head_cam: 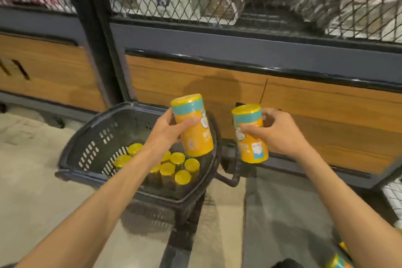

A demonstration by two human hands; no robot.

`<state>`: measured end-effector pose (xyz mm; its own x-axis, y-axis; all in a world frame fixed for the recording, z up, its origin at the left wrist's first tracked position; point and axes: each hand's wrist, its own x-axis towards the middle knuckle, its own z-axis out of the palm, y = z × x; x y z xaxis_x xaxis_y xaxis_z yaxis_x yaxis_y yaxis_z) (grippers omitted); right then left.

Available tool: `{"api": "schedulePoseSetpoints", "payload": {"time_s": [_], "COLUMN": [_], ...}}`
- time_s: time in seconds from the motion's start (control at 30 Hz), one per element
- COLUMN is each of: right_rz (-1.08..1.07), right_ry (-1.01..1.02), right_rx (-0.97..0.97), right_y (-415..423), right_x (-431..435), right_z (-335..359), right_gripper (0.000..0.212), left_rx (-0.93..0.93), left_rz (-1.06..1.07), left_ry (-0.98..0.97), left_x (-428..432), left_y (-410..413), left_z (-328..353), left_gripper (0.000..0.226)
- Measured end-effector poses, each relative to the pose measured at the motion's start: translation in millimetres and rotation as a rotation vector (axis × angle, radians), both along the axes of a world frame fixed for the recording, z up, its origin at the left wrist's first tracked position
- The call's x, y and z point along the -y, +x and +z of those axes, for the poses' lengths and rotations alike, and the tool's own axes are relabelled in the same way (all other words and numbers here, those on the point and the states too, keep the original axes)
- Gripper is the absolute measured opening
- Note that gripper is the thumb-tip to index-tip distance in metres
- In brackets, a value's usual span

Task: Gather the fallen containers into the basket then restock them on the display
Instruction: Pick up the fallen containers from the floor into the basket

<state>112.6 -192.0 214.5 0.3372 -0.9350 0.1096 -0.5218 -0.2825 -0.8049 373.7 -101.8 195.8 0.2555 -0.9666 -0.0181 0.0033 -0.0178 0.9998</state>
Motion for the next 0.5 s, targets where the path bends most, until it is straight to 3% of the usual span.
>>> {"api": "schedulePoseSetpoints", "payload": {"time_s": [0.17, 0.33, 0.5], "right_rz": [0.086, 0.100, 0.061], "right_ry": [-0.015, -0.013, 0.040], "right_rx": [0.007, 0.013, -0.049], "right_y": [88.5, 166.2, 217.9], "right_x": [-7.7, -2.6, 1.6], "right_z": [-0.7, -21.4, -48.1], "right_gripper": [0.040, 0.045, 0.045], "left_rx": [0.116, 0.202, 0.367], "left_rz": [0.026, 0.003, -0.091], "left_ry": [0.000, 0.044, 0.083], "left_x": [-3.3, 2.2, 15.0], "left_y": [82.2, 164.5, 228.3], "left_z": [-8.9, -25.9, -40.8], "left_gripper": [0.038, 0.060, 0.049]}}
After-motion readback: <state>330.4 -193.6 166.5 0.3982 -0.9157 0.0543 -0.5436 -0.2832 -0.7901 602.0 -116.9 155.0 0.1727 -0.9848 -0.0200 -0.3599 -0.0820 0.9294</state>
